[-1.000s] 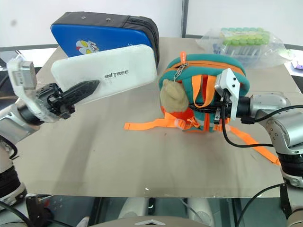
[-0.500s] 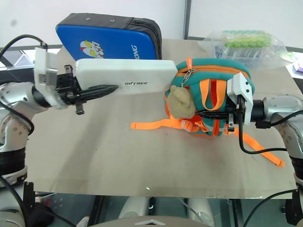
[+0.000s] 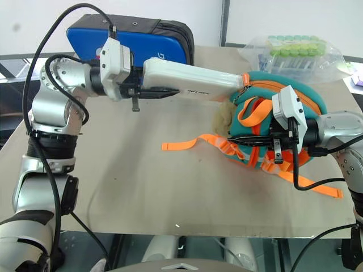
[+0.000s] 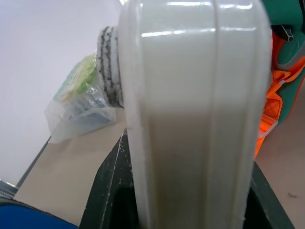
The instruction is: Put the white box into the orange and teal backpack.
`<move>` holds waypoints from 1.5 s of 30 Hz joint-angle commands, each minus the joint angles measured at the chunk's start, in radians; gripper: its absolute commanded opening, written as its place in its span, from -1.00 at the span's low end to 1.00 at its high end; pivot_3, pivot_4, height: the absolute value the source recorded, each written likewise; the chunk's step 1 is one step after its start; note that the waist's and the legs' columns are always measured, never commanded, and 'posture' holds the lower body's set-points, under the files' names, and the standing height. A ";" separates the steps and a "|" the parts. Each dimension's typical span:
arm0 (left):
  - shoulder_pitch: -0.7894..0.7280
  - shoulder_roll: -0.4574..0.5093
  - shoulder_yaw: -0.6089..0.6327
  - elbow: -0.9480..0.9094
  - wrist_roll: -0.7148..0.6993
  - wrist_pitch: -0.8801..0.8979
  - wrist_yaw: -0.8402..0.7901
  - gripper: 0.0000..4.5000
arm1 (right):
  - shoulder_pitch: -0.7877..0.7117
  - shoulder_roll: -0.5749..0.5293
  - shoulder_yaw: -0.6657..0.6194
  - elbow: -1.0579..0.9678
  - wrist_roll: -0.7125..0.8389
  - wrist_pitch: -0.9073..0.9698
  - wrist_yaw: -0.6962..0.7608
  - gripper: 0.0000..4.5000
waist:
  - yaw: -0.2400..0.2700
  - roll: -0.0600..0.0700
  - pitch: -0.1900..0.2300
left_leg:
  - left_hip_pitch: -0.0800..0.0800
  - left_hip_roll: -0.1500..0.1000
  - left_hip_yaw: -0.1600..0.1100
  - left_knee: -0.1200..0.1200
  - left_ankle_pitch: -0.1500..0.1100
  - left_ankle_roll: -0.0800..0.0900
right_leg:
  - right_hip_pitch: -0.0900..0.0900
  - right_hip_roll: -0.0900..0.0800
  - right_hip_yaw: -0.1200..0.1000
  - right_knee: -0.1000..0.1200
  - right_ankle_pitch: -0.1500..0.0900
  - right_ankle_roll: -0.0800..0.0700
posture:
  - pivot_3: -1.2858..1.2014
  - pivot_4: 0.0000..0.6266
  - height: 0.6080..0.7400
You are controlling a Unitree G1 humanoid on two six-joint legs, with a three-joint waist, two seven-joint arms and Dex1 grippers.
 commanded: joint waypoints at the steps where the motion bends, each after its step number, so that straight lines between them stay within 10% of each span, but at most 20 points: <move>1: -0.085 -0.012 0.010 0.115 0.017 -0.119 -0.065 -0.55 | -0.025 -0.003 -0.035 -0.082 0.092 0.004 0.031 -0.93 | 0.001 0.000 0.000 | 0.000 0.000 0.000 0.000 0.000 0.000 | 0.000 0.000 0.000 0.000 0.000 0.000 | 0.03 -0.52 1.00; 10: -0.123 0.017 0.037 0.202 -0.006 -0.222 -0.182 -0.55 | -0.109 0.000 -0.033 -0.118 0.237 0.051 0.026 -0.93 | -0.002 0.001 0.001 | -0.001 0.000 0.000 0.000 0.000 0.000 | 0.000 0.000 0.000 0.000 0.000 0.000 | 0.03 -0.52 1.00; 20: 0.035 0.067 -0.013 -0.215 -0.315 0.309 -0.233 -0.55 | -0.086 0.016 -0.027 -0.111 0.199 0.041 0.008 -0.93 | -0.011 0.002 0.002 | -0.002 0.001 -0.001 0.000 0.000 0.000 | -0.002 0.000 0.000 0.001 0.000 0.000 | 0.03 -0.52 1.00; 32: 0.139 -0.284 -0.207 -0.357 -0.132 0.356 0.025 -0.55 | -0.094 0.064 -0.033 -0.168 0.237 0.037 -0.079 -0.93 | 0.006 0.002 0.002 | -0.001 0.000 -0.001 0.004 0.000 0.000 | 0.001 0.000 -0.001 0.002 0.000 0.000 | 0.03 -0.52 1.00; 45: 0.152 -0.150 0.173 -0.429 -0.626 0.874 0.045 -0.55 | -0.110 0.080 -0.040 -0.127 0.252 0.036 -0.093 -0.93 | -0.023 0.004 0.003 | 0.000 0.000 -0.002 0.003 0.000 0.000 | 0.000 0.000 -0.001 0.005 0.000 0.000 | 0.03 -0.52 1.00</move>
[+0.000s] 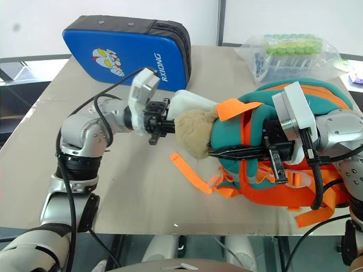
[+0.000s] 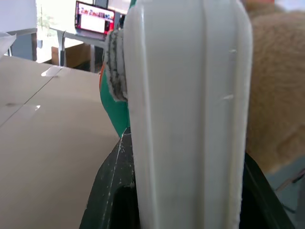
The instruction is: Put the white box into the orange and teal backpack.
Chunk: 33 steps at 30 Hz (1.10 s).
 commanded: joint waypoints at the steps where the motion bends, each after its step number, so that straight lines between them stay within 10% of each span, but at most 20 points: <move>1: -0.066 0.011 0.124 -0.126 -0.242 0.104 -0.010 -0.55 | -0.059 0.029 0.012 0.051 -0.002 -0.015 -0.023 -0.93 | -0.001 0.000 0.000 | 0.000 0.000 0.000 0.000 0.000 0.000 | 0.000 0.000 0.000 0.000 0.000 0.000 | 0.03 -0.52 1.00; 14: 0.004 0.268 0.201 -0.158 -0.076 -0.006 0.062 -0.55 | -0.218 0.199 0.192 0.293 -0.300 -0.257 0.031 -0.93 | 0.004 0.001 0.000 | 0.000 0.000 0.000 -0.001 0.000 0.000 | -0.001 0.000 0.000 0.000 0.000 0.000 | 0.03 -0.52 1.00; 33: 0.086 0.249 0.203 -0.160 -0.182 0.035 0.046 -0.55 | 0.019 0.034 0.196 0.210 -0.401 -0.228 0.090 -0.93 | -0.001 0.000 0.000 | 0.002 0.000 0.003 -0.001 0.000 0.000 | 0.000 0.000 0.002 0.002 0.000 0.000 | 0.03 -0.52 1.00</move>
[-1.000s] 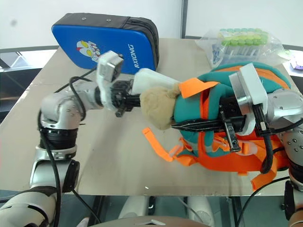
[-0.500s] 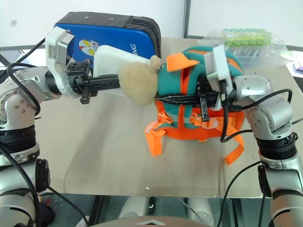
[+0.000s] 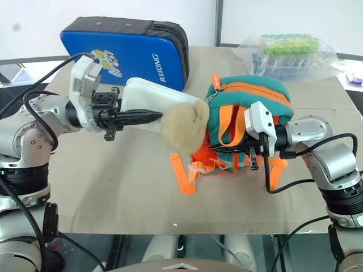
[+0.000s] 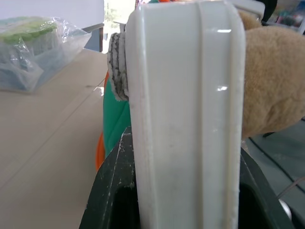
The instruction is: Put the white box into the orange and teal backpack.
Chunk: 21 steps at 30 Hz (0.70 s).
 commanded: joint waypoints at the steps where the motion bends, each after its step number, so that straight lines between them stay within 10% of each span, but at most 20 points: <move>1: -0.034 -0.006 0.020 -0.040 -0.108 0.030 -0.042 -0.55 | 0.003 -0.034 -0.030 -0.033 0.002 0.014 0.007 -0.93 | 0.001 0.000 0.000 | 0.000 0.000 0.000 0.000 0.000 0.000 | 0.000 0.000 0.000 0.000 0.000 0.000 | 0.03 -0.52 1.00; 21: -0.212 -0.359 -0.528 0.135 0.526 -0.457 0.099 -0.55 | 0.038 -0.018 -0.075 -0.119 0.027 0.036 -0.062 -0.93 | 0.009 0.000 0.000 | -0.001 -0.001 0.000 0.001 0.000 0.000 | 0.001 0.000 0.000 -0.002 0.000 0.000 | 0.03 -0.52 1.00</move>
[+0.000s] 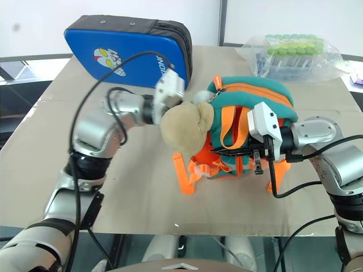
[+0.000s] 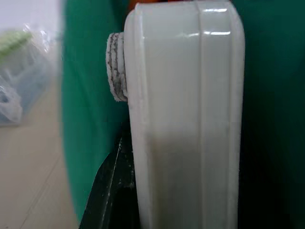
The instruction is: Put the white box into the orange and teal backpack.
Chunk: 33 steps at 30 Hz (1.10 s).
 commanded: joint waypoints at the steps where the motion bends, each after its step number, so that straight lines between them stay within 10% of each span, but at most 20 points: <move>1: -0.044 -0.056 -0.073 0.039 0.078 -0.108 -0.009 -0.55 | 0.004 0.002 -0.042 -0.032 -0.004 -0.018 -0.037 -0.93 | 0.000 0.000 0.000 | 0.000 0.000 0.000 0.000 0.000 0.000 | 0.000 0.000 0.000 0.000 0.000 0.000 | 0.03 -0.52 1.00; 6: -0.056 -0.099 -0.097 0.187 0.199 -0.200 0.051 0.43 | 0.037 0.019 -0.069 -0.056 0.006 0.007 -0.119 -1.00 | 0.003 0.000 0.000 | 0.000 0.000 0.000 0.000 0.000 0.000 | 0.000 0.000 0.000 0.000 0.000 0.000 | 0.03 -0.52 1.00; 9: -0.072 -0.063 0.162 0.112 -0.029 0.025 0.085 0.96 | 0.037 0.034 -0.076 -0.032 -0.021 0.077 -0.241 -1.00 | -0.003 0.000 0.000 | 0.000 0.000 -0.001 0.001 0.000 0.000 | 0.000 0.000 0.000 0.001 0.000 0.000 | 0.03 -0.52 1.00; 13: -0.068 0.083 0.420 0.045 -0.416 0.431 -0.005 0.99 | 0.018 0.059 -0.042 0.009 -0.064 0.089 -0.301 -1.00 | -0.026 0.000 0.000 | 0.000 0.001 0.000 0.000 0.000 0.000 | -0.002 0.000 0.001 0.004 0.000 0.000 | 0.03 -0.52 1.00; 22: -0.011 0.189 0.630 -0.022 -0.770 0.835 0.138 0.99 | -0.017 0.133 0.002 0.028 -0.092 0.070 -0.314 -1.00 | -0.009 -0.001 0.000 | 0.001 0.000 -0.002 0.002 0.000 0.000 | 0.000 -0.001 -0.001 0.004 0.000 0.001 | 0.03 -0.52 1.00; 33: 0.062 -0.004 0.477 -0.156 -0.737 0.805 0.423 0.88 | -0.032 0.137 0.002 -0.002 -0.086 0.094 -0.318 -1.00 | -0.009 -0.001 0.000 | 0.002 0.000 -0.001 0.001 0.000 0.000 | 0.001 -0.001 0.000 0.005 0.000 0.000 | 0.03 -0.52 1.00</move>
